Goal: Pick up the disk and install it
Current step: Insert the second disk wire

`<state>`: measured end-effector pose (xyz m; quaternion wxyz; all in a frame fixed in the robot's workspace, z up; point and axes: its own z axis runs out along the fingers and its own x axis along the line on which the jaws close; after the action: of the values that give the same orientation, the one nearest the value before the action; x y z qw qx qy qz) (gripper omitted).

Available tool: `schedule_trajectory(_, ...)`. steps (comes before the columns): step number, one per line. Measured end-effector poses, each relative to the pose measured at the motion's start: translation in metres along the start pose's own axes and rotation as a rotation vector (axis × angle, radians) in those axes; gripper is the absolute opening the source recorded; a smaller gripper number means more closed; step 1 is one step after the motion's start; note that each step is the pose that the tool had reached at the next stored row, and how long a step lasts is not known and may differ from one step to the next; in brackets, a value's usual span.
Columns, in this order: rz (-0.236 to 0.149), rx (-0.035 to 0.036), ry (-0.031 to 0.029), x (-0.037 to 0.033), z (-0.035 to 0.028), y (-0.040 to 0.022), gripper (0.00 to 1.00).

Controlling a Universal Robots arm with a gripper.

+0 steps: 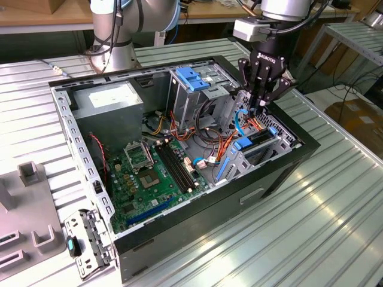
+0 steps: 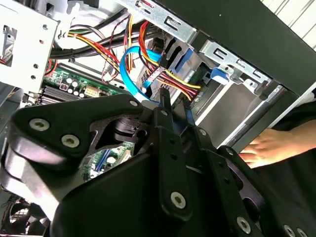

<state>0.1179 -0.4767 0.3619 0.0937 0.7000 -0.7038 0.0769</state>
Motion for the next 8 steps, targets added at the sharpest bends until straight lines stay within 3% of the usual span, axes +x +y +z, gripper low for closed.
schedule_trajectory(3, 0.000, 0.0000, 0.0011, 0.0000, 0.0000, 0.0000, 0.24)
schedule_trajectory(4, 0.000, -0.0001, 0.0016, 0.0000, 0.0000, 0.0000, 0.16)
schedule_trajectory(8, 0.000, 0.0000, 0.0030, 0.0007, 0.0004, -0.0001, 0.16)
